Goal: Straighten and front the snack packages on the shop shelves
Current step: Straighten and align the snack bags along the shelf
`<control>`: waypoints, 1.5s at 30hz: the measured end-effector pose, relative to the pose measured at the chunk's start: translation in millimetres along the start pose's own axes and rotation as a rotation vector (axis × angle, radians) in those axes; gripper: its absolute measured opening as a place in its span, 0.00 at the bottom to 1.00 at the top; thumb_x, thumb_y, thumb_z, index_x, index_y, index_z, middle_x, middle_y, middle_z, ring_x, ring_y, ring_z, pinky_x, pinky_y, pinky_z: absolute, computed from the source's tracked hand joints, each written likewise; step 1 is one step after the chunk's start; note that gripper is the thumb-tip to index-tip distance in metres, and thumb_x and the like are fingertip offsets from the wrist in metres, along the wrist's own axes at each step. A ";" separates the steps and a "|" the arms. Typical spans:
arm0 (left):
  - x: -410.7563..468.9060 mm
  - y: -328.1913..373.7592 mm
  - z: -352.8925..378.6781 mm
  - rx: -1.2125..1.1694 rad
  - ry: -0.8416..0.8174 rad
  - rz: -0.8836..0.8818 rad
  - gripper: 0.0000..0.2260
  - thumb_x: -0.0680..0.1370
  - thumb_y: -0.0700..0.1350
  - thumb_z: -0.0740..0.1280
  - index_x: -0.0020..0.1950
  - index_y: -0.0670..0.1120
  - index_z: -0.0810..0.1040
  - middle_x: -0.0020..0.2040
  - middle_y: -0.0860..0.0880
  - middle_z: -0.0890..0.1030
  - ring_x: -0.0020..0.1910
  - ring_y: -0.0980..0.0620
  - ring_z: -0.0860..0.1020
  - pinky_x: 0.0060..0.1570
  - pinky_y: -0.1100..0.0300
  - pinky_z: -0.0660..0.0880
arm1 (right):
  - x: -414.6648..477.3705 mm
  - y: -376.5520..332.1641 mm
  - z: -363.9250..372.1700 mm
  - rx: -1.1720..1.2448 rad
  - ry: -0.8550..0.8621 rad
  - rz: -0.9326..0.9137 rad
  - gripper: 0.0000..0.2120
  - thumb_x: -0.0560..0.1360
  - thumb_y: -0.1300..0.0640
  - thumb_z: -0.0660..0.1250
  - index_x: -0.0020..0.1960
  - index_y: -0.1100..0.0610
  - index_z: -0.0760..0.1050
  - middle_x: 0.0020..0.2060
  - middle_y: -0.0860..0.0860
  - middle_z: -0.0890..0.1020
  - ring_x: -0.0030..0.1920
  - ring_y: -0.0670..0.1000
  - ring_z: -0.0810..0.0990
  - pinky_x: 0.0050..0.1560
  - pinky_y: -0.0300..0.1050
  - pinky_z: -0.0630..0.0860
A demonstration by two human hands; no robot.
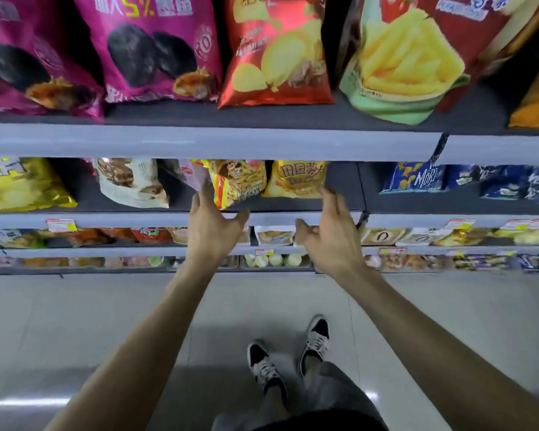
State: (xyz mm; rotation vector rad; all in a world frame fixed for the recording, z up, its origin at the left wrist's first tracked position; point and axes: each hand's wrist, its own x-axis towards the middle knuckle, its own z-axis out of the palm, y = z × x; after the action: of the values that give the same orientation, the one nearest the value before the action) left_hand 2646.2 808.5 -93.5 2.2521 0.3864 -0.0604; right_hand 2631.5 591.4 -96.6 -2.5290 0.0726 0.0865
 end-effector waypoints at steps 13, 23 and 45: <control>63.8 -40.3 56.1 -0.305 0.127 -0.017 0.58 0.62 0.66 0.82 0.83 0.54 0.53 0.81 0.52 0.68 0.79 0.49 0.69 0.75 0.44 0.71 | 83.9 43.1 43.3 0.580 -0.026 0.269 0.52 0.67 0.51 0.84 0.81 0.54 0.56 0.69 0.46 0.77 0.68 0.50 0.76 0.69 0.44 0.70; 80.1 -41.3 44.8 -0.451 0.201 0.058 0.36 0.64 0.48 0.86 0.67 0.50 0.71 0.55 0.58 0.84 0.53 0.62 0.84 0.58 0.53 0.82 | 114.2 49.2 49.1 0.649 -0.026 0.205 0.51 0.62 0.56 0.87 0.77 0.54 0.62 0.67 0.48 0.79 0.66 0.49 0.78 0.73 0.50 0.72; 66.4 -71.5 -4.9 -0.801 0.100 0.020 0.21 0.76 0.43 0.79 0.66 0.37 0.80 0.59 0.42 0.86 0.59 0.41 0.85 0.57 0.42 0.83 | 92.9 94.0 26.7 0.619 0.069 0.202 0.44 0.63 0.60 0.87 0.72 0.56 0.68 0.60 0.46 0.82 0.58 0.40 0.81 0.60 0.37 0.79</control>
State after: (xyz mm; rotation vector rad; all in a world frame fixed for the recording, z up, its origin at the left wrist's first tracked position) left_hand 2687.8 872.6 -154.3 1.4690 0.3582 0.1890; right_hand 2716.0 526.7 -179.4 -1.9002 0.3300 0.0475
